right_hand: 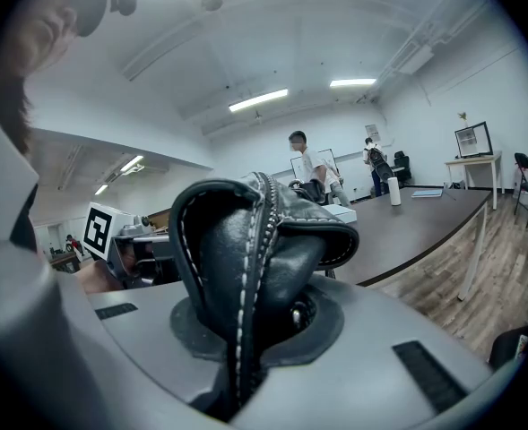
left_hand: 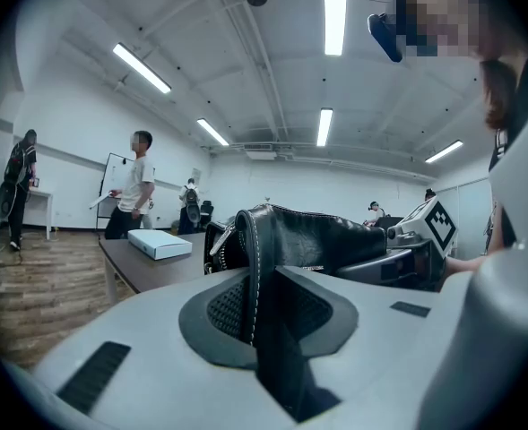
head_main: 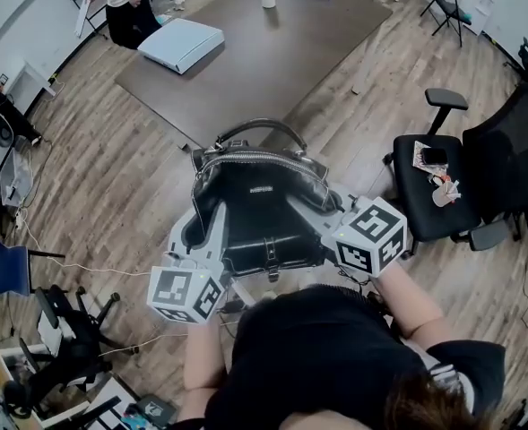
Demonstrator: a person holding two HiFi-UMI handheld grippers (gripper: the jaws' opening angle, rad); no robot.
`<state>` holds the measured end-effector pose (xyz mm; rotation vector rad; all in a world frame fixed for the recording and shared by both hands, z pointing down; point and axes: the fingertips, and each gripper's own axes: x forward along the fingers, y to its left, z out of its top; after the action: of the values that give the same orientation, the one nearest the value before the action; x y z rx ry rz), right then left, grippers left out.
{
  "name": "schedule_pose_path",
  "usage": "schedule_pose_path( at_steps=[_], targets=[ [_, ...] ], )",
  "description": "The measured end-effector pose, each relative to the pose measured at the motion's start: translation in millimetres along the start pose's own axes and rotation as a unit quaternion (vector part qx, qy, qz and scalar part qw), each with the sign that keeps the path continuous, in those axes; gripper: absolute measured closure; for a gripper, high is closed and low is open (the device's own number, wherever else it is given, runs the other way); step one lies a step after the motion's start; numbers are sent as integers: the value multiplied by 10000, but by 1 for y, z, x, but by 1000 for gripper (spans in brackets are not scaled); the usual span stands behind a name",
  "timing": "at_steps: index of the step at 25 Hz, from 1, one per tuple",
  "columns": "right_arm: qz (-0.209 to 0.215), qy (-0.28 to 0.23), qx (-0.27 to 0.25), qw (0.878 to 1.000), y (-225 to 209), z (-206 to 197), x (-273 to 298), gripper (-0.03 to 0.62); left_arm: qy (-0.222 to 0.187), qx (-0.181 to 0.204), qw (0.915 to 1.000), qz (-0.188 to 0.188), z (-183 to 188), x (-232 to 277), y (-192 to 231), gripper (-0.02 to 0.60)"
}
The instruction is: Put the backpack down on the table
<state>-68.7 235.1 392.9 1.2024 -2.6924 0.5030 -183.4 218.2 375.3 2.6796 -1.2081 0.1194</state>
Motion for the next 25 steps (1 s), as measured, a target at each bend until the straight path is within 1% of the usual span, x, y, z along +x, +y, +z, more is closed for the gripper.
schedule_pose_path(
  at_steps=[5,10,16,21,25],
  targets=[
    [82,-27,-93,9999,-24,12,-4,539,-49,11,9999,88,9,23,-7,500],
    [206,-106,-215,9995,-43,30,-4,539,-164,148,9995,233,25,41,-9,500],
    [213,-200,-259,9992,-61,50,7,539,-211,309,9987,350,44,63,0,500],
    [101,-309,-264,9991,-81,69,26,539,-274,475,9981,271,59,90,19,502],
    [-47,-296,-334,9990,-106,81,42,539,-321,360,9988,117,66,120,35,502]
  ],
)
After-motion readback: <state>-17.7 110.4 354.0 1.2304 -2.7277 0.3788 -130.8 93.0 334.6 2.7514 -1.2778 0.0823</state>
